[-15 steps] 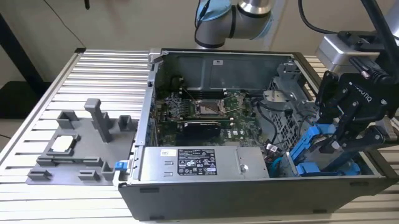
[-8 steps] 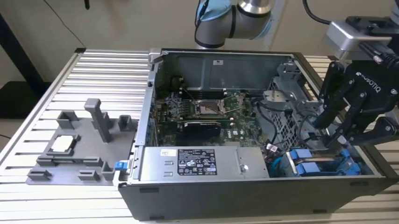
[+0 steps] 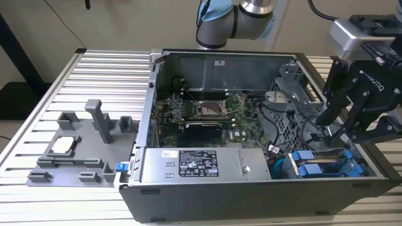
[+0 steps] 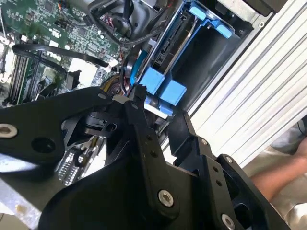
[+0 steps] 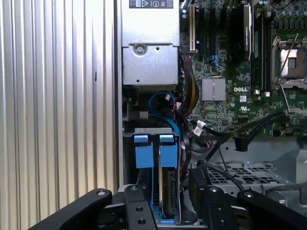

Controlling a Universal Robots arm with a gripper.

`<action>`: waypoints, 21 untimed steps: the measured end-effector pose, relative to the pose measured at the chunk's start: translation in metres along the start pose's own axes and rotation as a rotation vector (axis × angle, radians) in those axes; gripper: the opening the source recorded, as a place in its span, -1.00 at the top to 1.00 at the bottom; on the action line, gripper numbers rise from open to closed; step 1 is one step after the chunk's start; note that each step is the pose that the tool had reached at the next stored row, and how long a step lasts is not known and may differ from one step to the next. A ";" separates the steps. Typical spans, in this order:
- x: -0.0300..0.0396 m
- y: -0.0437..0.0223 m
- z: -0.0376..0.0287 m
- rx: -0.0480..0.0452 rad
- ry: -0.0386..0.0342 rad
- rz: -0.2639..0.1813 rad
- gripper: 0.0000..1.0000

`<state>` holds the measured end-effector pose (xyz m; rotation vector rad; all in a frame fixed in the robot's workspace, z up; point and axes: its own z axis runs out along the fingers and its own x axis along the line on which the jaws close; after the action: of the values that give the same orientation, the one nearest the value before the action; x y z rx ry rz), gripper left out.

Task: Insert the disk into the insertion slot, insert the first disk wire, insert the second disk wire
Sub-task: 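Insert the disk into the insertion slot, then insert the first disk wire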

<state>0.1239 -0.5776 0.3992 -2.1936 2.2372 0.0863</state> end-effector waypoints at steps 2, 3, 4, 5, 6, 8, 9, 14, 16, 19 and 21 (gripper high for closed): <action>0.0000 -0.0006 0.0011 0.0005 -0.0139 0.000 0.07; 0.0001 -0.0020 0.0020 0.0005 -0.0177 0.000 0.07; 0.0000 -0.0040 0.0027 0.0005 -0.0196 0.000 0.07; 0.0000 -0.0066 0.0033 0.0004 -0.0220 -0.001 0.07; 0.0000 -0.0094 0.0038 0.0003 -0.0251 -0.001 0.07; 0.0000 -0.0141 0.0048 0.0002 -0.0324 -0.002 0.07; -0.0001 -0.0164 0.0051 0.0000 -0.0370 -0.002 0.07; -0.0002 -0.0244 0.0058 -0.0003 -0.0795 -0.006 0.07; -0.0002 -0.0260 0.0064 0.0006 -0.0971 -0.008 0.07; -0.0012 -0.0298 0.0101 0.0006 -0.0972 -0.016 0.07; -0.0016 -0.0305 0.0125 0.0026 -0.0967 -0.026 0.07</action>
<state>0.1540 -0.5760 0.3857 -2.1666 2.1571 0.1851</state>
